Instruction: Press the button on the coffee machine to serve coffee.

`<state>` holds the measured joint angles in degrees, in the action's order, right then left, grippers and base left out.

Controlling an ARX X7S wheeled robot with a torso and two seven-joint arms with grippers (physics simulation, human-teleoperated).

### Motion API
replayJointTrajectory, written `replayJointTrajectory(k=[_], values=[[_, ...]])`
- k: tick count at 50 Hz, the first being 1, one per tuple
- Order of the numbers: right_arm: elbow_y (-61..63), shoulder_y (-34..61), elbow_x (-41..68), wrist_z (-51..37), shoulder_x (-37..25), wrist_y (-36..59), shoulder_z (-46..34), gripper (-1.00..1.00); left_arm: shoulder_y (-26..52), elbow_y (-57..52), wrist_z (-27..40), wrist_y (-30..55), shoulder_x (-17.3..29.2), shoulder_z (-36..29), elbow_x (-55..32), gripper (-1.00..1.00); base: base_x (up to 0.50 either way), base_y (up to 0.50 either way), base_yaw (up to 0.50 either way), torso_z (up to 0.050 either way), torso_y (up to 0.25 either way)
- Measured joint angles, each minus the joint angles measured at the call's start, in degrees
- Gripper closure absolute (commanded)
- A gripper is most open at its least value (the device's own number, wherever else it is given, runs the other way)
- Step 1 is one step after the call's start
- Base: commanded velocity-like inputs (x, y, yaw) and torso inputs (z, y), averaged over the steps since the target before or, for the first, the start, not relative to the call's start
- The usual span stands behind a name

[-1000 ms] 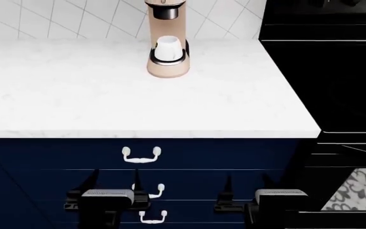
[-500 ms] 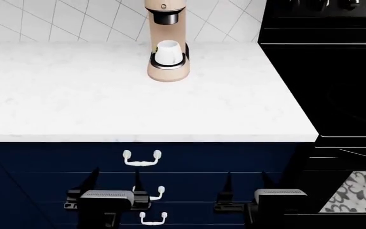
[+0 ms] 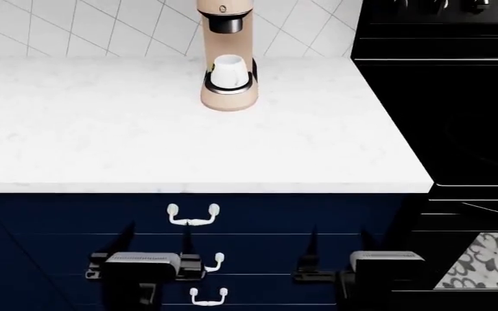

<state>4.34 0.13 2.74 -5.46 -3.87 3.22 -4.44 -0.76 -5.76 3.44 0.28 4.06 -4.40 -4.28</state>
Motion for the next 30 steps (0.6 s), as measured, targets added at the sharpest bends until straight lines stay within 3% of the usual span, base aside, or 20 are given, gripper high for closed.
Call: replayJointTrajectory(k=[15,30], values=[[24.2,3.7,-0.8,-0.8,-2.6,23.8,0.5,-1.00,6.0,-25.7,1.8,29.8,2.3,1.9,-7.4,-1.00,0.00,0.00,0.00,0.000,0.000],[43.5,26.9,2.9,1.9,-4.9,63.8,4.1,-1.00,28.5,-39.3,4.8,66.9,2.3,8.9,-19.1,-1.00,0.00,0.00,0.00,0.000,0.000]])
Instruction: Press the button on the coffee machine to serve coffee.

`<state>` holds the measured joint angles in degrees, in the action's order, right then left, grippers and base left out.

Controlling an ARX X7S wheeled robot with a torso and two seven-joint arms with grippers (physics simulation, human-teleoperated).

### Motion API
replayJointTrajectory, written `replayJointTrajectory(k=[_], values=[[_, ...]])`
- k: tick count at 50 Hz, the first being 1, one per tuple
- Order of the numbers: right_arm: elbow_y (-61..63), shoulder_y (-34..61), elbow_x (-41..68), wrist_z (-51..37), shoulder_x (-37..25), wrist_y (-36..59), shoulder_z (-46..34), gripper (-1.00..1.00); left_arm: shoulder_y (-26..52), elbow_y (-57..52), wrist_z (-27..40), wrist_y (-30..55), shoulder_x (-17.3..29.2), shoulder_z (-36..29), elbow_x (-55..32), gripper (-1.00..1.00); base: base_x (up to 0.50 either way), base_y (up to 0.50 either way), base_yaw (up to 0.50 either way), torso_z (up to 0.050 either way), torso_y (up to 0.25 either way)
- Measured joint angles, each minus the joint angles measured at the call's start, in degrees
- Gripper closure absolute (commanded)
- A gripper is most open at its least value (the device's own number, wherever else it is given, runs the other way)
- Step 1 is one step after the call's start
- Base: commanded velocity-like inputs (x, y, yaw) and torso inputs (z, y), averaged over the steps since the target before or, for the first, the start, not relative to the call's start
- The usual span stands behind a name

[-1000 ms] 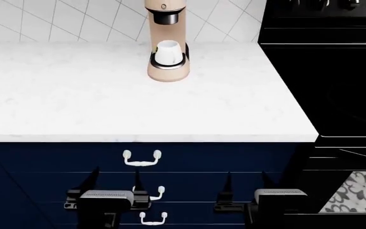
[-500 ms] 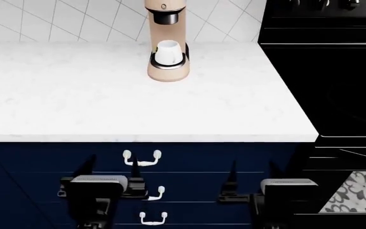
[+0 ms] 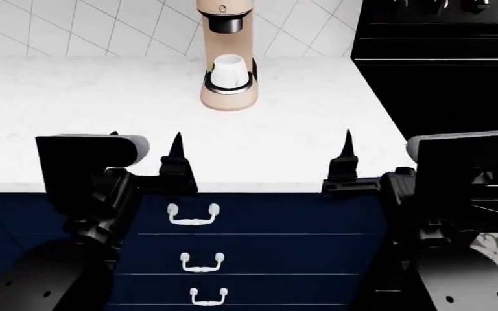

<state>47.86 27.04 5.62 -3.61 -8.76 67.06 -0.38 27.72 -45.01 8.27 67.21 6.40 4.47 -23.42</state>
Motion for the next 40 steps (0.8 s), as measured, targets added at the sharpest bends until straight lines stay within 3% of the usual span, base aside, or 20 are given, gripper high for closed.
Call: replayJointTrajectory(k=[8,14,25,40], values=[[3.5,9.1,4.1,0.0,-1.4,12.5,3.7,-1.00,8.5,-1.3,1.1,10.2,0.9,2.8,-2.9,-1.00,0.00,0.00,0.00,0.000,0.000],[4.1,12.7,14.0,-5.5,-3.8,17.1,7.6,-1.00,12.1,-1.6,1.9,14.9,1.9,3.9,-4.1,-1.00,0.00,0.00,0.00,0.000,0.000],[4.1,14.9,28.8,-14.7,-6.9,19.8,11.9,-1.00,13.9,-2.1,2.8,18.2,2.8,5.2,-6.0,-1.00,0.20,0.00,0.00,0.000,0.000],[4.0,15.8,37.5,-20.5,-8.5,21.2,13.8,-1.00,14.3,-2.3,3.6,18.7,4.1,6.3,-7.9,-1.00,0.28,0.00,0.00,0.000,0.000]])
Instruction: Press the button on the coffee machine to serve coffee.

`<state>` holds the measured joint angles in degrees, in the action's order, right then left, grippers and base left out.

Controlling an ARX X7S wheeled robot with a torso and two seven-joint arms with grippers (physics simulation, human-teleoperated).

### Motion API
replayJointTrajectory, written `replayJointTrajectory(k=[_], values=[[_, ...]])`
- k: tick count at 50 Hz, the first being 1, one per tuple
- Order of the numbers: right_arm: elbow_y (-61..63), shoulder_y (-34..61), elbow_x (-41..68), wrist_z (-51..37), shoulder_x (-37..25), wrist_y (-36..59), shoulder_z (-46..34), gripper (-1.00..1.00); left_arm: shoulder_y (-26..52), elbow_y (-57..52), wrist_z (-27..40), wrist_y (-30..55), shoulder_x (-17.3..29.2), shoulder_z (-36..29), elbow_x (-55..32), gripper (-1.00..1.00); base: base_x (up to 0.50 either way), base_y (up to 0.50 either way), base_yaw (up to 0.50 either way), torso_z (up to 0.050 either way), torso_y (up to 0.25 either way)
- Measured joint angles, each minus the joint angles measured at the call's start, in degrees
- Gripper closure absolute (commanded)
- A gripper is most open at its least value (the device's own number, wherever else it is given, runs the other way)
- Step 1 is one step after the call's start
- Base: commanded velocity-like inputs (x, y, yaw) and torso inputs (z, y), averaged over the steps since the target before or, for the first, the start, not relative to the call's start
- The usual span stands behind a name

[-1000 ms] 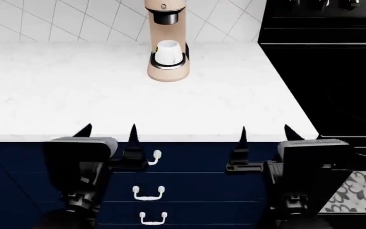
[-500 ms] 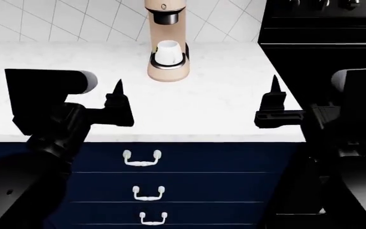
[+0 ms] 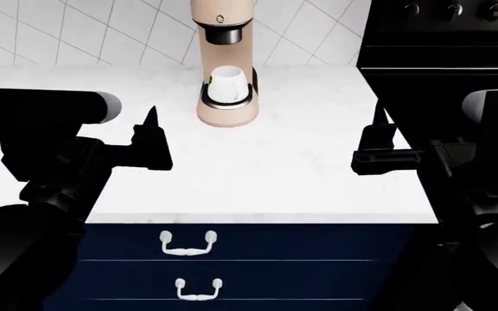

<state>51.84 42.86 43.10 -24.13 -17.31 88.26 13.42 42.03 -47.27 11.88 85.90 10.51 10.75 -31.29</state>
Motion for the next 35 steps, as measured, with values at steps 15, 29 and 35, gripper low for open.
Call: replayJointTrajectory(k=[15,29,35], values=[[-0.8,-0.2,3.8,-3.2,-1.1,-1.2,-0.4,-1.00,-0.5,0.3,0.7,-0.7,0.7,0.4,-1.2,-1.00,0.35,0.00,0.00,0.000,0.001],[-1.4,-0.5,5.8,-5.1,-1.7,-2.2,-0.8,-1.00,-0.8,0.6,1.2,-1.3,1.4,0.8,-2.2,-1.00,0.35,0.00,0.00,0.000,0.001],[-1.5,-0.7,6.6,-5.8,-1.9,-2.6,-0.7,-1.00,-0.9,0.8,1.5,-1.7,1.6,0.7,-2.5,-1.00,0.35,0.00,0.00,0.000,0.002]])
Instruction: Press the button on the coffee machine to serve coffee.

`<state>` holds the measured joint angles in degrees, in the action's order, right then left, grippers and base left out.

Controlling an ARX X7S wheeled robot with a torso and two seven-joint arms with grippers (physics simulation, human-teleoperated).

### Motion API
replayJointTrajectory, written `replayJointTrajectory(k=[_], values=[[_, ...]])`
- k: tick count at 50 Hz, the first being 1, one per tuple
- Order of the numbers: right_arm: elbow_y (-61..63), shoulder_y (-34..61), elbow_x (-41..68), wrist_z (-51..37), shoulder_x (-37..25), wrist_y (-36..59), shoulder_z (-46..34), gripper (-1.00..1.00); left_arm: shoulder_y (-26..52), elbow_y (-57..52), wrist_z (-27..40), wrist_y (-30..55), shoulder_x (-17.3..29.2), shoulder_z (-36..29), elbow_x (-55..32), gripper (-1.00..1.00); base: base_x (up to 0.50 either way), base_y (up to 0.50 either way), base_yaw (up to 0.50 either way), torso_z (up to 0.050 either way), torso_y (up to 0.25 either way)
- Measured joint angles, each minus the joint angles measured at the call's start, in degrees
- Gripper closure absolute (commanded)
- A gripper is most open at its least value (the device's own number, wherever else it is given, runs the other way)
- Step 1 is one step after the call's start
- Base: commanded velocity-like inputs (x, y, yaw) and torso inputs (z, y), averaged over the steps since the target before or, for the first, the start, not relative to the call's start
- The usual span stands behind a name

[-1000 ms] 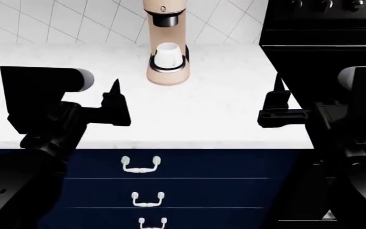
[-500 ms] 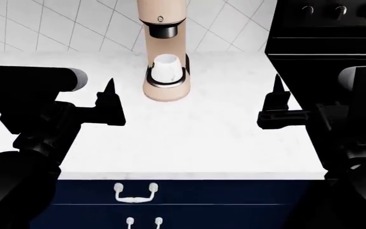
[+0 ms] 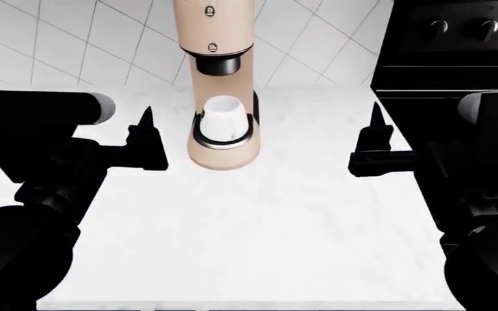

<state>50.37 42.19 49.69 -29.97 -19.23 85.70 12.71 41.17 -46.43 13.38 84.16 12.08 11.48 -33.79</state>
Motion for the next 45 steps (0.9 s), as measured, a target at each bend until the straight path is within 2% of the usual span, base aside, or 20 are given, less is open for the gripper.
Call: replayJointTrajectory(k=[23,37,41,45], values=[[-1.0,0.0,2.2,-2.3,-0.9,-1.6,-1.2,-1.00,-0.7,0.2,1.0,-1.3,0.7,0.3,-1.1,-1.00,0.34,0.00,0.00,0.000,0.001],[-1.4,-0.1,3.5,-3.4,-1.4,-2.4,-1.6,-1.00,-0.1,-0.6,1.9,0.3,0.5,1.4,-2.8,-1.00,0.01,0.00,0.00,0.000,0.001],[-1.5,-0.2,3.8,-3.7,-1.5,-2.6,-1.8,-1.00,1.5,-0.5,5.7,2.0,0.5,2.7,-9.0,-1.00,0.00,0.00,0.00,0.000,0.000],[-1.7,-0.5,4.0,-3.9,-1.6,-3.0,-1.9,-1.00,3.7,0.8,14.6,3.0,1.1,3.8,-21.1,-1.00,0.00,0.00,0.00,0.000,0.000]])
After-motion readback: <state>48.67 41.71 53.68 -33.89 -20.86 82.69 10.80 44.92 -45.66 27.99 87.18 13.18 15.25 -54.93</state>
